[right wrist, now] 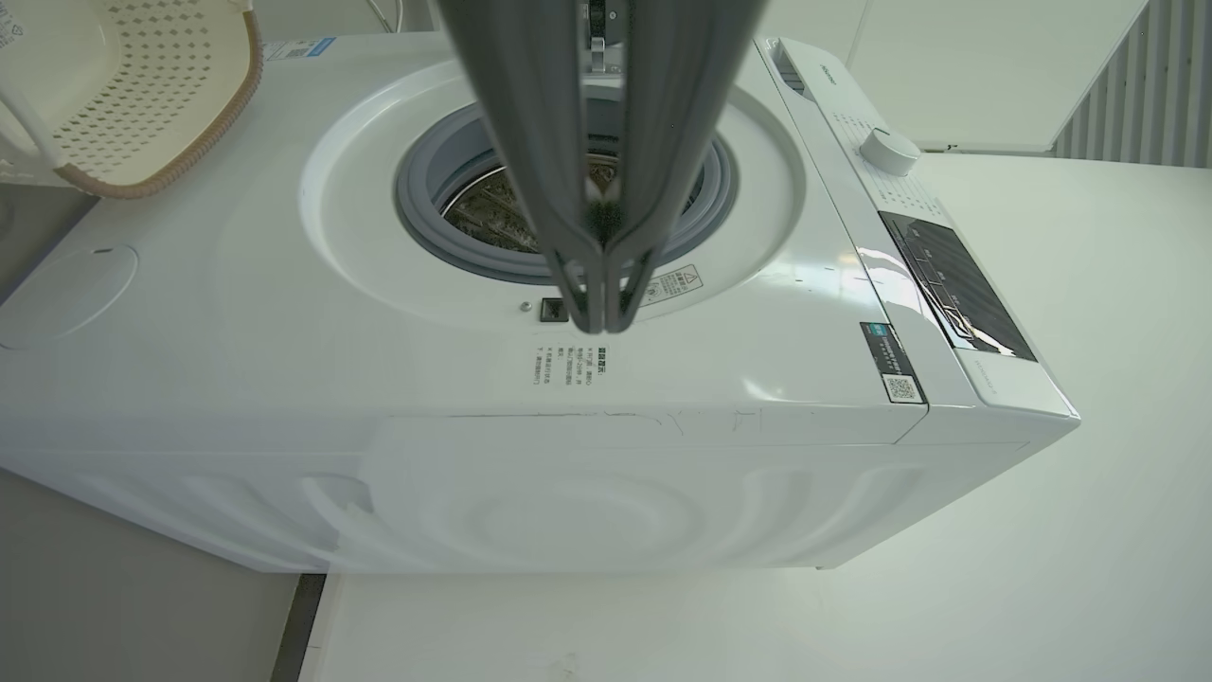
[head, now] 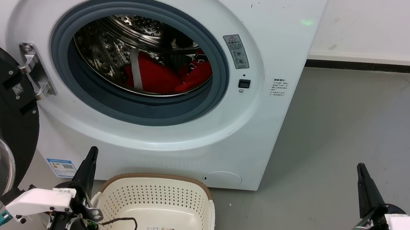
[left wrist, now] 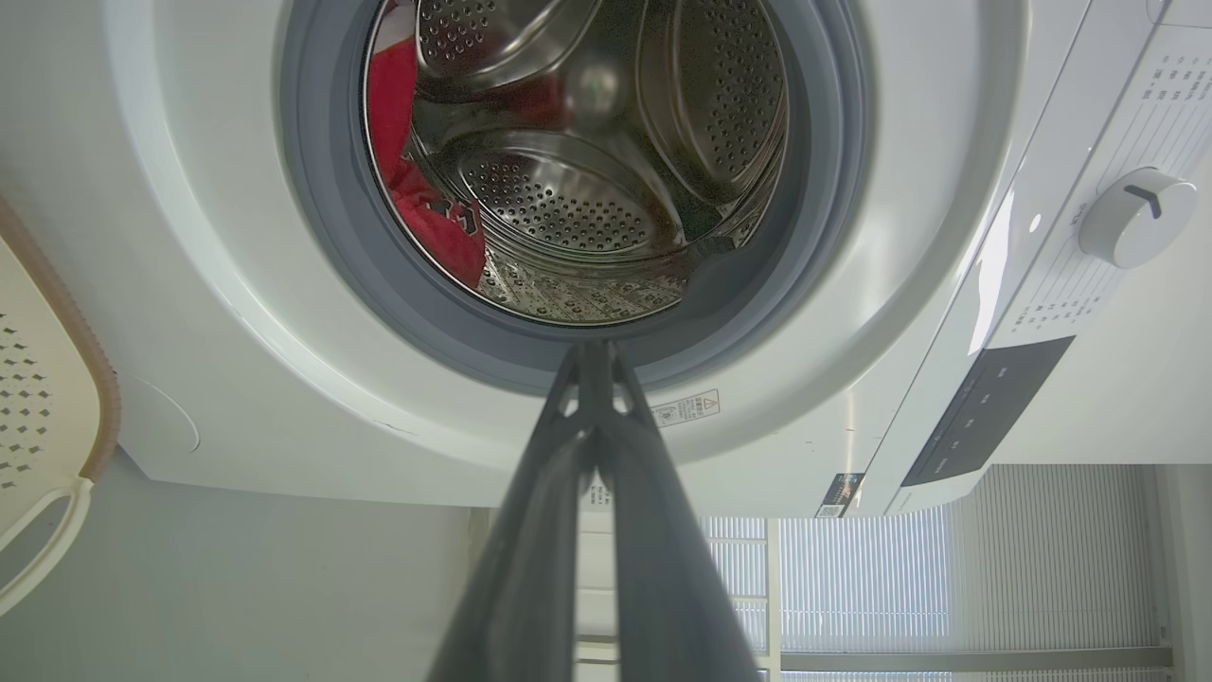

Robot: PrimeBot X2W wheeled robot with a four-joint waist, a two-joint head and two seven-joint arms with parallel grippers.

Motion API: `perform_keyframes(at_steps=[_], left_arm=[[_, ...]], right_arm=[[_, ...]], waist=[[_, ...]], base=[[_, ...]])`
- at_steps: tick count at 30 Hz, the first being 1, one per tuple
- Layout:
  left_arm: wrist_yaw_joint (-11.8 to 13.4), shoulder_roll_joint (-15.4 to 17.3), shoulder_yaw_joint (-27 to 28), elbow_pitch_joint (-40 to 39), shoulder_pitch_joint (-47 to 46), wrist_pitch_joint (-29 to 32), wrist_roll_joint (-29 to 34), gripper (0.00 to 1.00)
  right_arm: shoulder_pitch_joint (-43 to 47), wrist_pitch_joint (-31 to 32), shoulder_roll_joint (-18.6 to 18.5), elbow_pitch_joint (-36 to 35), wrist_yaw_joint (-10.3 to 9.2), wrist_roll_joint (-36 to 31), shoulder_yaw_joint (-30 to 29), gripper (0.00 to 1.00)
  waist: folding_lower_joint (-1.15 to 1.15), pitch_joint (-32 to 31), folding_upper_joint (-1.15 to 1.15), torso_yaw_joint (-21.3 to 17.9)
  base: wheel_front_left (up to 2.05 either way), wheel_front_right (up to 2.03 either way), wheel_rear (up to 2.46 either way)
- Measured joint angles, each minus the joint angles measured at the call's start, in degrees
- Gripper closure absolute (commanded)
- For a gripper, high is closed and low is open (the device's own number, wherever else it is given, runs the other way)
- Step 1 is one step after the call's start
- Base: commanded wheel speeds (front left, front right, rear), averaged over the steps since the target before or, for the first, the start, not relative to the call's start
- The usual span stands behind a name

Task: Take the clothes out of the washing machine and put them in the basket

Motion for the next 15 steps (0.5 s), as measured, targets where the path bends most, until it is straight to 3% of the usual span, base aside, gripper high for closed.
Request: perform_keyframes(at_steps=[15], left_arm=[[0.0,0.0,0.0,0.0,0.0,0.0,0.0,1.0]], right_arm=[[0.0,0.0,0.0,0.0,0.0,0.0,0.0,1.0]], waist=[[0.0,0.0,0.0,0.0]], base=[[0.0,0.0,0.0]])
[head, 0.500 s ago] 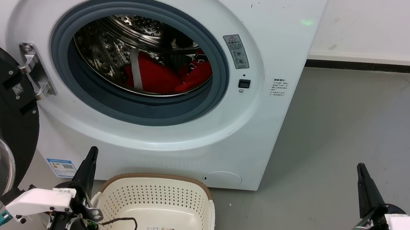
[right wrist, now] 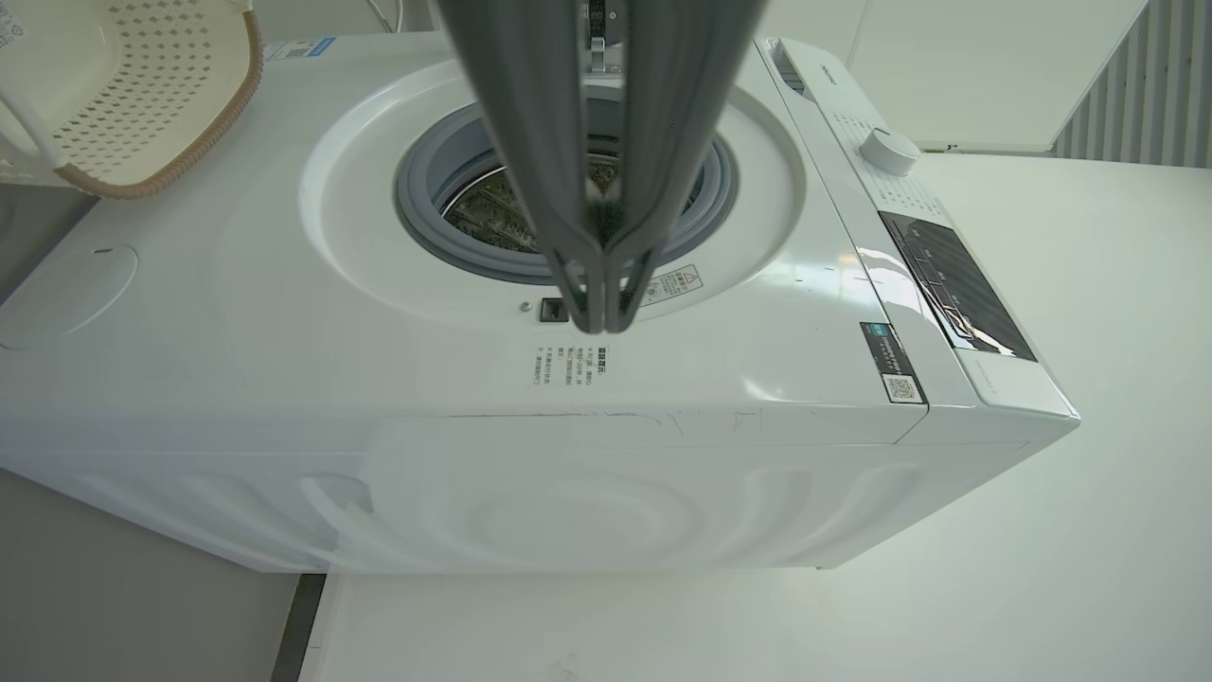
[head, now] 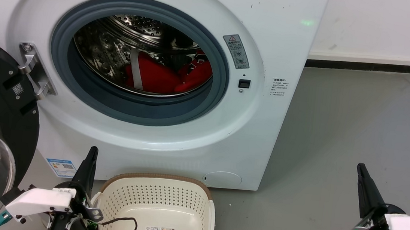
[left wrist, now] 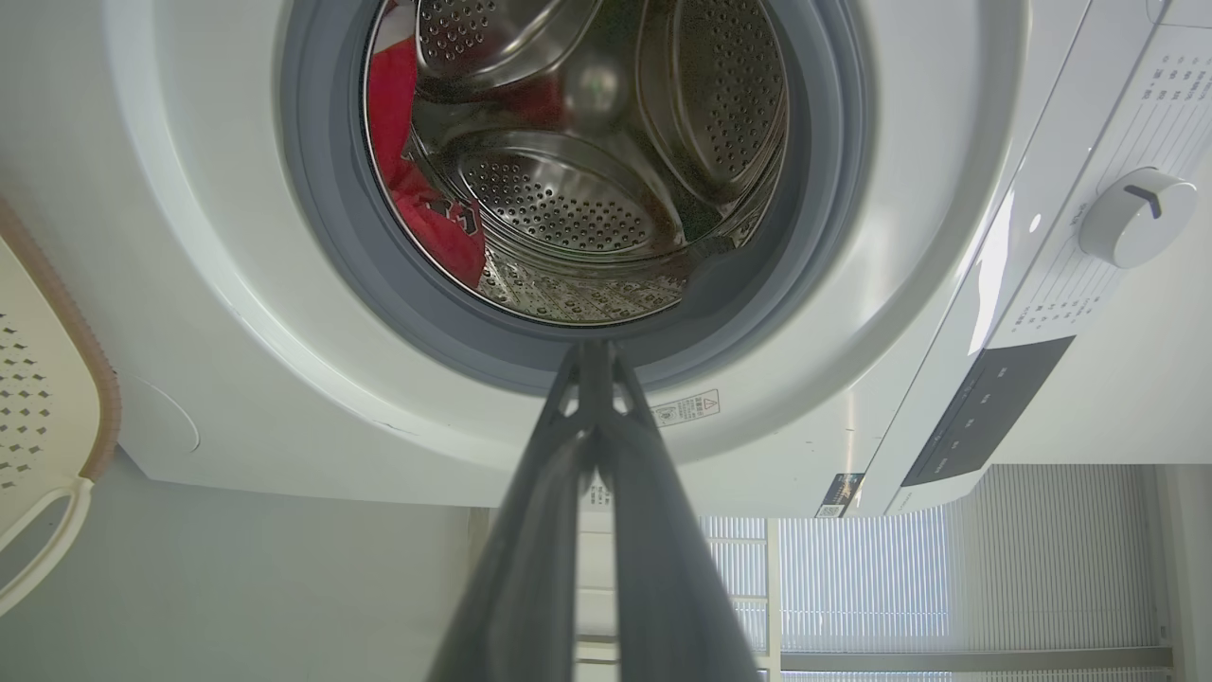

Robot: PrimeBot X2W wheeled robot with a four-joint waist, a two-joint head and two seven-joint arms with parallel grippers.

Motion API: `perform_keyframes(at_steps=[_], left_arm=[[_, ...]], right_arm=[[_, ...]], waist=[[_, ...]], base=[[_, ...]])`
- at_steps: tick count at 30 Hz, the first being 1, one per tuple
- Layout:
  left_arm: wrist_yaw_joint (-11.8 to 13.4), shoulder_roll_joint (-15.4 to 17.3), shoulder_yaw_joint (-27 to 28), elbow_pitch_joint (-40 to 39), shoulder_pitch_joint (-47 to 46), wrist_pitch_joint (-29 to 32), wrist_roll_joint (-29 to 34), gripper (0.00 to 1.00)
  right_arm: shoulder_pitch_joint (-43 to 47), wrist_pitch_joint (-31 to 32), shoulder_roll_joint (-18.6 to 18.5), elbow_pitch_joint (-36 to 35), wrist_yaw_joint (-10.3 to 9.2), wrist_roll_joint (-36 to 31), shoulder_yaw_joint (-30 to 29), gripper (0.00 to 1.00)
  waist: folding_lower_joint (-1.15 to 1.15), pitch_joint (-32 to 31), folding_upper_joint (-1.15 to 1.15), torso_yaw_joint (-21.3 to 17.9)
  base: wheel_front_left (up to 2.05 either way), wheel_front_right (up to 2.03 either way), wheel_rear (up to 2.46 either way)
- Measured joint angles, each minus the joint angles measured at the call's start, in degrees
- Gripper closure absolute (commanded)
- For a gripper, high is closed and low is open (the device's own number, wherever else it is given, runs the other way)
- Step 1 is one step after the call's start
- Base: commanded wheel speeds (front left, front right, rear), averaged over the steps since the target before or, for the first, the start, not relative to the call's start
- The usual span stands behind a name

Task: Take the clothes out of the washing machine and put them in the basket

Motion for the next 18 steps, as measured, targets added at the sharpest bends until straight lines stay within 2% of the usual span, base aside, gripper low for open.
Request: perform_keyframes(at_steps=[18], left_arm=[[0.0,0.0,0.0,0.0,0.0,0.0,0.0,1.0]], right_arm=[[0.0,0.0,0.0,0.0,0.0,0.0,0.0,1.0]], waist=[[0.0,0.0,0.0,0.0]], base=[[0.0,0.0,0.0]])
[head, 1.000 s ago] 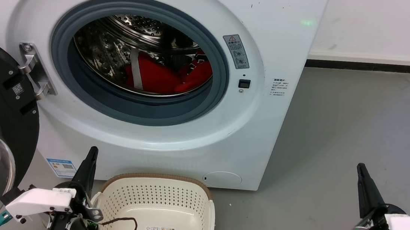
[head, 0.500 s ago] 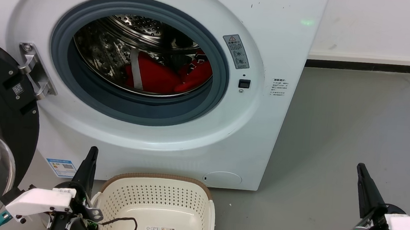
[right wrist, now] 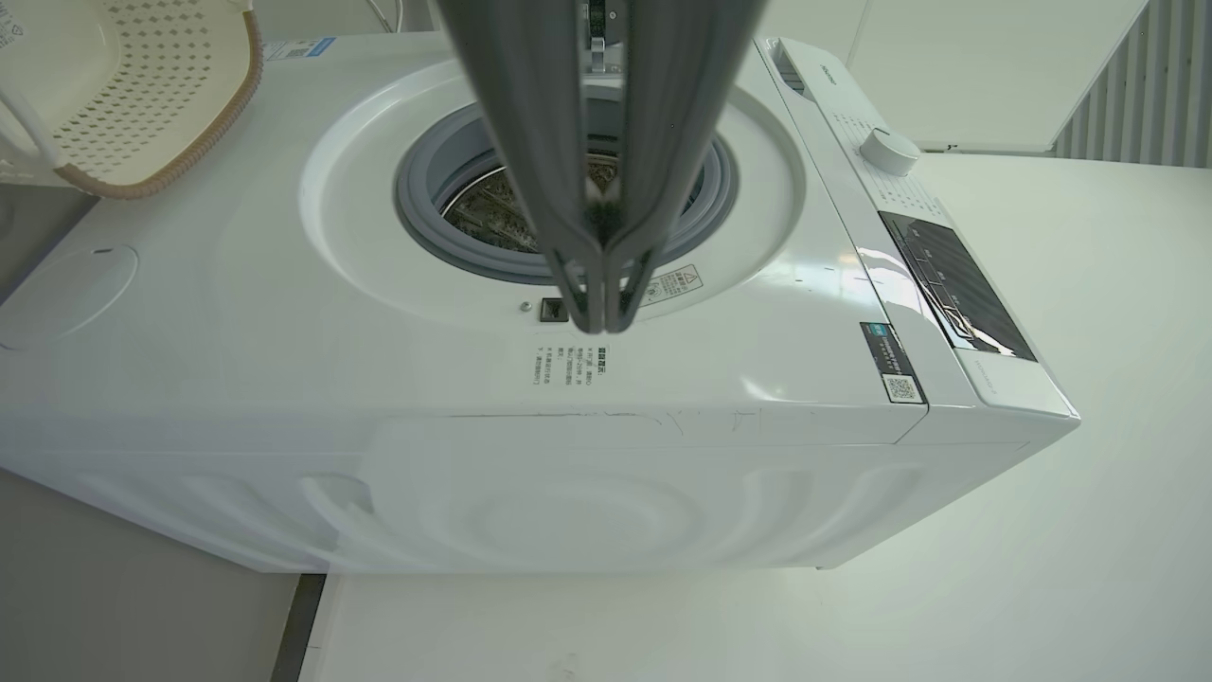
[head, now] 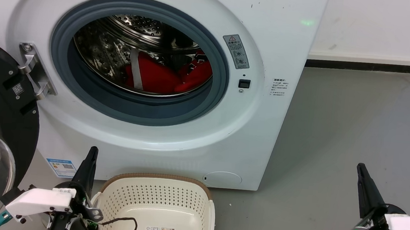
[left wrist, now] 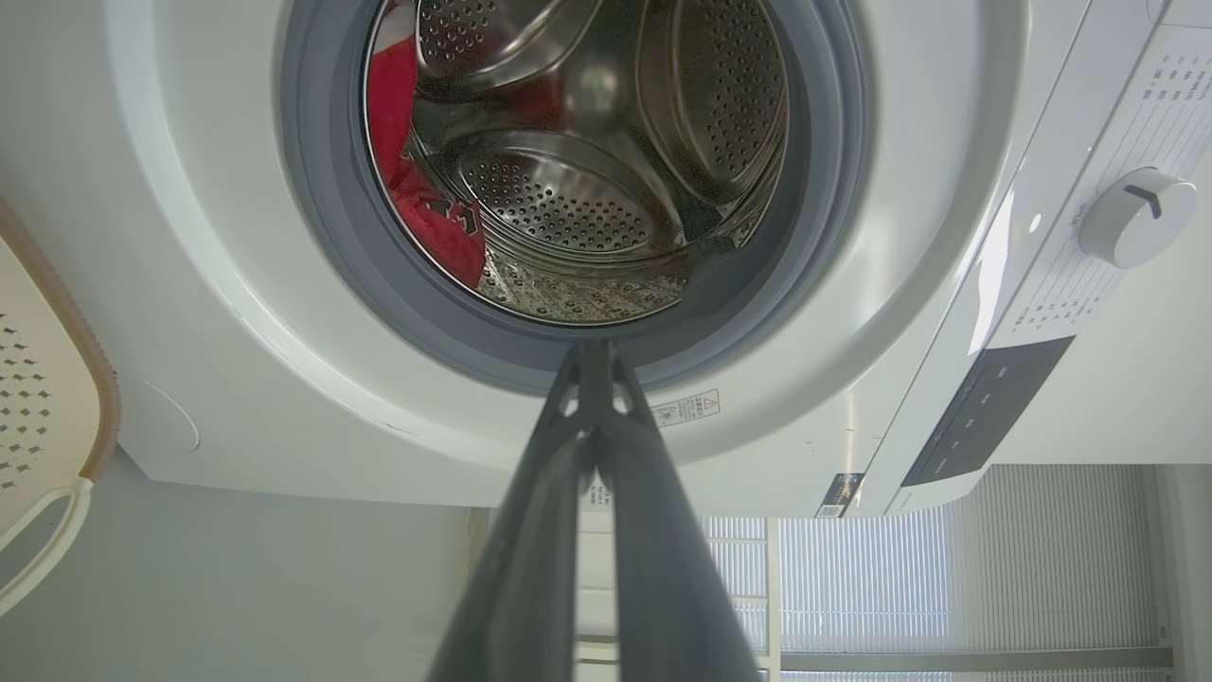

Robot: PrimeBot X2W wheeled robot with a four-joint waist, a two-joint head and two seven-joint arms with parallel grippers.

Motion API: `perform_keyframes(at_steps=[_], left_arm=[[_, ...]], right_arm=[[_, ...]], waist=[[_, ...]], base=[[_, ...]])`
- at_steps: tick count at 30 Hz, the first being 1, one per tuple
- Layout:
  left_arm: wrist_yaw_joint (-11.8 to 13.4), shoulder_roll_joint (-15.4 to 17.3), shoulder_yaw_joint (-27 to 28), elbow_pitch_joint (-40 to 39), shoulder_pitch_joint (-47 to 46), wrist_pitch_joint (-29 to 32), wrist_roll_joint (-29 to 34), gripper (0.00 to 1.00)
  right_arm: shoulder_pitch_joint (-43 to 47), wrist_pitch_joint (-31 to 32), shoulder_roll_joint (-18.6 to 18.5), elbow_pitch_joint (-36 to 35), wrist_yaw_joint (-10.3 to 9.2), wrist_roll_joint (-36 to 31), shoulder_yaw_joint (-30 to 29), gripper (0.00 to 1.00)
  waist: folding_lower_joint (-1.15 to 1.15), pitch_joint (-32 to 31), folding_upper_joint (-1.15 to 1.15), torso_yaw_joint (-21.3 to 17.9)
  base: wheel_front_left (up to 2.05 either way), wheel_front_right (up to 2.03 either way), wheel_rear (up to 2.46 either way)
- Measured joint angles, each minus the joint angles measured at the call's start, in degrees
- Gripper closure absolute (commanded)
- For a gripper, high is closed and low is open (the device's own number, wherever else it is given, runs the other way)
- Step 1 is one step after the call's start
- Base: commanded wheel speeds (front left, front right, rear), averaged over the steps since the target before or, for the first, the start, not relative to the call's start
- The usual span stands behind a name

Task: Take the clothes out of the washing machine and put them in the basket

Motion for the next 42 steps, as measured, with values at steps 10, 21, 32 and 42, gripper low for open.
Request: perform_keyframes(at_steps=[10,21,32,42], left_arm=[[0.1,-0.2,-0.4,2.6,2.7,-0.2,0.0,0.0],[0.1,-0.2,-0.3,0.1,3.5,-3.3,2.1,0.0],[0.1,-0.2,1.8,-1.2,4.1,-6.1,10.4,0.0],[0.1,-0.2,5.1,-4.6,4.1,-8.3,20.3,0.0]], right_arm=[[2.5,-0.2,0.1,2.5,-0.01,0.0,0.2,0.0],[2.7,-3.2,0.1,1.3,-0.01,-2.0,2.0,0.0],[2.6,-6.0,0.1,1.2,-0.01,-11.7,1.7,0.0],[2.3,-8.2,0.1,-1.8,-0.01,-25.8,0.9,0.0]], waist=[[0.0,0.0,0.0,0.0],[0.0,0.1,0.0,-0.2],[0.0,0.3,0.0,-0.4],[0.0,0.7,0.0,-0.5]], base=[[0.0,0.0,0.0],[0.0,0.0,0.0],[0.0,0.0,0.0],[0.0,0.0,0.0]])
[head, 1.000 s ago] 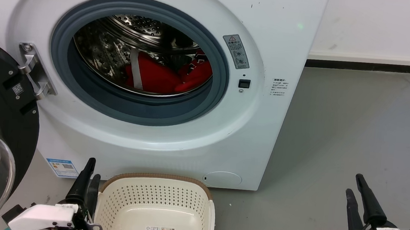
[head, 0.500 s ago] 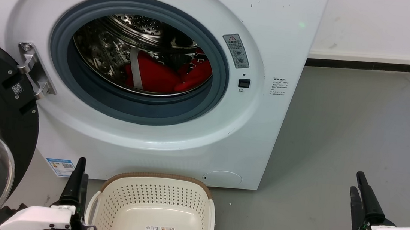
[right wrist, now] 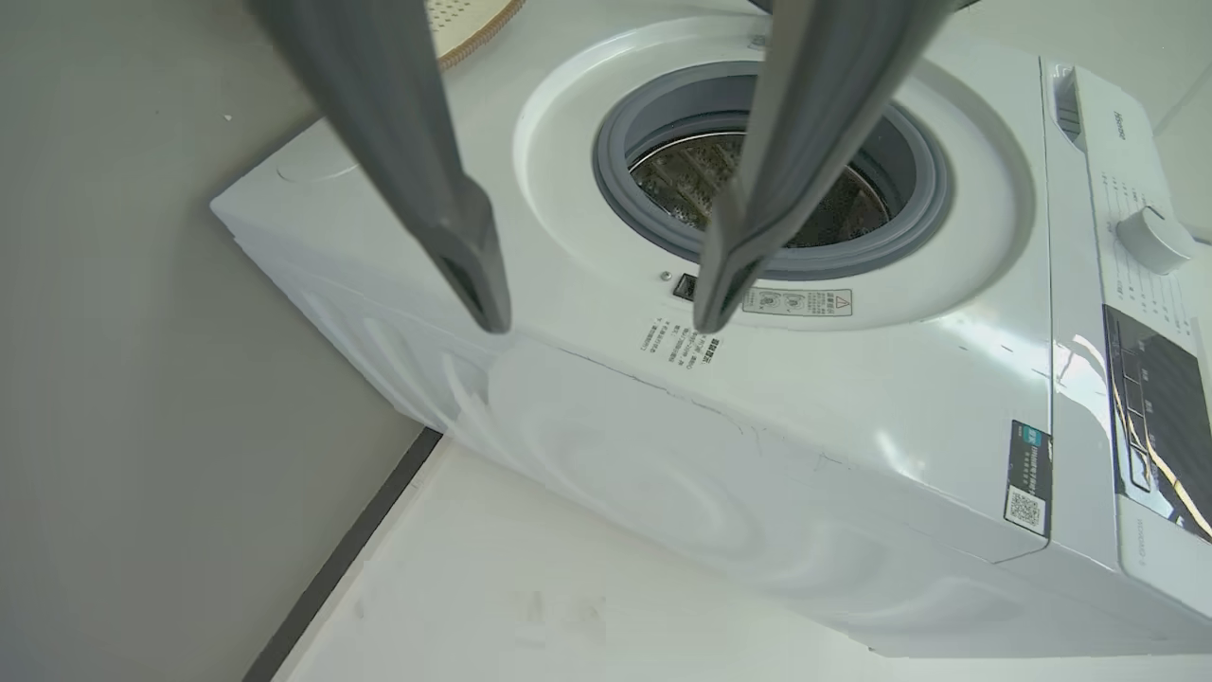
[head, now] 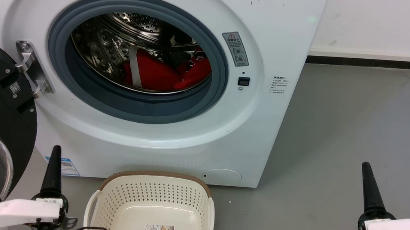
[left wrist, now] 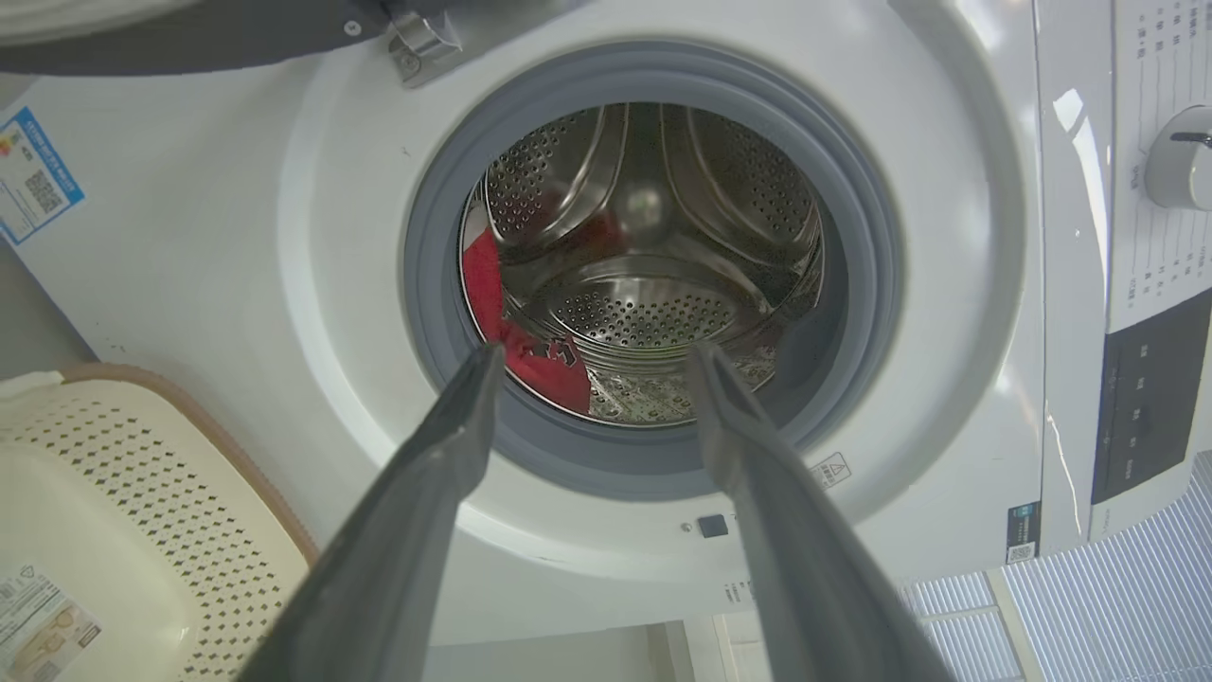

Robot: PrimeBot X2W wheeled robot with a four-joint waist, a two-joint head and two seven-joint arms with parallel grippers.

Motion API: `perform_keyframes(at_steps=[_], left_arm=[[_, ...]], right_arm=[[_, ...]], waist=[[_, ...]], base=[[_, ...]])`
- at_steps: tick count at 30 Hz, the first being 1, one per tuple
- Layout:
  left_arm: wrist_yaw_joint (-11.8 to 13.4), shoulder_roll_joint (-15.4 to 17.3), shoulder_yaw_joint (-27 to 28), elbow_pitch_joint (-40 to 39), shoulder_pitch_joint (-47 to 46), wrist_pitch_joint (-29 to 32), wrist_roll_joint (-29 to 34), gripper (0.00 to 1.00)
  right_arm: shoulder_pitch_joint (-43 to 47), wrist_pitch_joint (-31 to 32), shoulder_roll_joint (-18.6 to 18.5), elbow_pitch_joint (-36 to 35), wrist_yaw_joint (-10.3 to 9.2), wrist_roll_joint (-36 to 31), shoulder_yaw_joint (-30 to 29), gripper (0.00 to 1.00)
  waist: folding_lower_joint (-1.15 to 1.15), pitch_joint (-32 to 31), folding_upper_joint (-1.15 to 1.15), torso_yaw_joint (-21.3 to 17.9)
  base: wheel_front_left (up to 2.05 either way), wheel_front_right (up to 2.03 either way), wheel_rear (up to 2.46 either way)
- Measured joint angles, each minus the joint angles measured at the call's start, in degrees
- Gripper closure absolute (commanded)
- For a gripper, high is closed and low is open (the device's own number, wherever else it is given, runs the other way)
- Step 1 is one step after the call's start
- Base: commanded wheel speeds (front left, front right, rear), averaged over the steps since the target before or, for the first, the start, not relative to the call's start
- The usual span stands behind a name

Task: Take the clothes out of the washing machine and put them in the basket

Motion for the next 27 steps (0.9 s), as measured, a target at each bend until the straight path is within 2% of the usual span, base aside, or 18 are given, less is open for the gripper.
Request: perform_keyframes(at_steps=[4,12,17,27], left_arm=[[1.2,0.0,0.4,-3.0,0.0,-0.9,6.3,0.0],[5.1,0.0,-2.1,-9.0,0.0,-2.4,17.3,0.0],[5.4,0.0,-3.8,-10.7,1.5,-3.2,21.9,0.0],[7.9,0.1,-6.1,-14.5,1.8,-5.0,33.3,0.0]], right_arm=[[-0.1,-0.9,0.0,-2.5,0.0,-8.0,0.6,0.0],[-0.1,-2.5,0.0,-6.3,0.0,-21.0,2.6,0.0],[-0.1,-3.4,0.0,-7.7,0.0,-28.1,4.1,0.0],[-0.2,-5.1,0.0,-9.9,0.0,-38.3,4.9,0.0]], waist=[[0.0,0.2,0.0,-0.1],[0.0,0.5,0.0,-0.2],[0.0,0.6,0.0,-0.4],[0.0,1.0,0.0,-0.6]], base=[[0.0,0.0,0.0],[0.0,0.0,0.0],[0.0,0.0,0.0],[0.0,0.0,0.0]])
